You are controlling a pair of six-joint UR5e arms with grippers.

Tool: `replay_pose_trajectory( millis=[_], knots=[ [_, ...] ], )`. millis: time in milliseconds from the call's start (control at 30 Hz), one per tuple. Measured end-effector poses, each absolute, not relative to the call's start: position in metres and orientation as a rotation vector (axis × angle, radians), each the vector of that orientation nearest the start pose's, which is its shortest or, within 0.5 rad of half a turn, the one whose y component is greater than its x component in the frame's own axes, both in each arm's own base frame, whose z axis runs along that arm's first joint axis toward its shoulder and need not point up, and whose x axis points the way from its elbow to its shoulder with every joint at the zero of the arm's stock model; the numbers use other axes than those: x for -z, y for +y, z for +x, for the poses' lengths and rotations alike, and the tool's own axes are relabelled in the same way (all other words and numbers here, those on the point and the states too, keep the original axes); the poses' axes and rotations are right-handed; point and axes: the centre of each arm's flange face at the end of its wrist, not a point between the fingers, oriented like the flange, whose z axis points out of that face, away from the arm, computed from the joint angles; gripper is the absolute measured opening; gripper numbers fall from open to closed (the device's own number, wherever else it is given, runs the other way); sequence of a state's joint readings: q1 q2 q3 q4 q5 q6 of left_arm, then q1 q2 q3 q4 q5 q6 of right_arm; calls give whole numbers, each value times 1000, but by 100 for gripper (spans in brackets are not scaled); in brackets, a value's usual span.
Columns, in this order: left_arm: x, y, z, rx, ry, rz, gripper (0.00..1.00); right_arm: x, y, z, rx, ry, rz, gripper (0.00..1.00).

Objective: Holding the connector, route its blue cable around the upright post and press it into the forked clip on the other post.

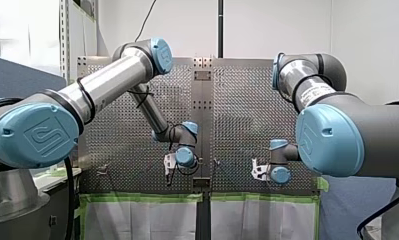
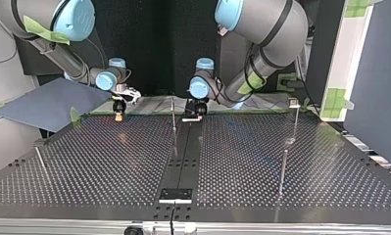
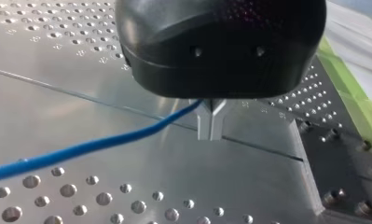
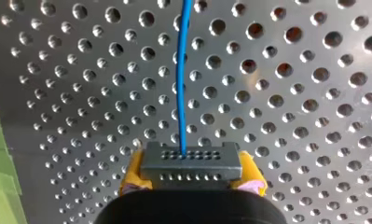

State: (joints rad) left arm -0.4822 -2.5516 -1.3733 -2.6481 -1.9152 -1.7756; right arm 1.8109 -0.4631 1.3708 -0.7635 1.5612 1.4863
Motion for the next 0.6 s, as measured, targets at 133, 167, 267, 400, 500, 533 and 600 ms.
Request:
replay_pose_trajectory(
  millis=[133, 167, 267, 400, 500, 533, 600],
  knots=[
    [1, -410, 566, 171, 1853, 29, 31, 70, -653, 301, -1259, -1092, 1552, 0],
    [1, -411, 566, 177, 1857, 36, 38, 70, -653, 301, -1263, -1088, 1555, 0],
    [2, -412, 564, 187, 1872, 54, 56, 69, -652, 303, -1276, -1080, 1566, 0],
    [3, -411, 561, 181, 1898, 72, 83, 69, -652, 305, -1290, -1073, 1574, 0],
    [4, -411, 558, 178, 1921, 89, 91, 69, -652, 306, -1294, -1071, 1577, 0],
    [5, -411, 557, 179, 1928, 96, 95, 69, -652, 306, -1295, -1071, 1578, 0],
    [6, -412, 554, 184, 1946, 117, 95, 69, -652, 306, -1297, -1070, 1579, 0]
  ],
)
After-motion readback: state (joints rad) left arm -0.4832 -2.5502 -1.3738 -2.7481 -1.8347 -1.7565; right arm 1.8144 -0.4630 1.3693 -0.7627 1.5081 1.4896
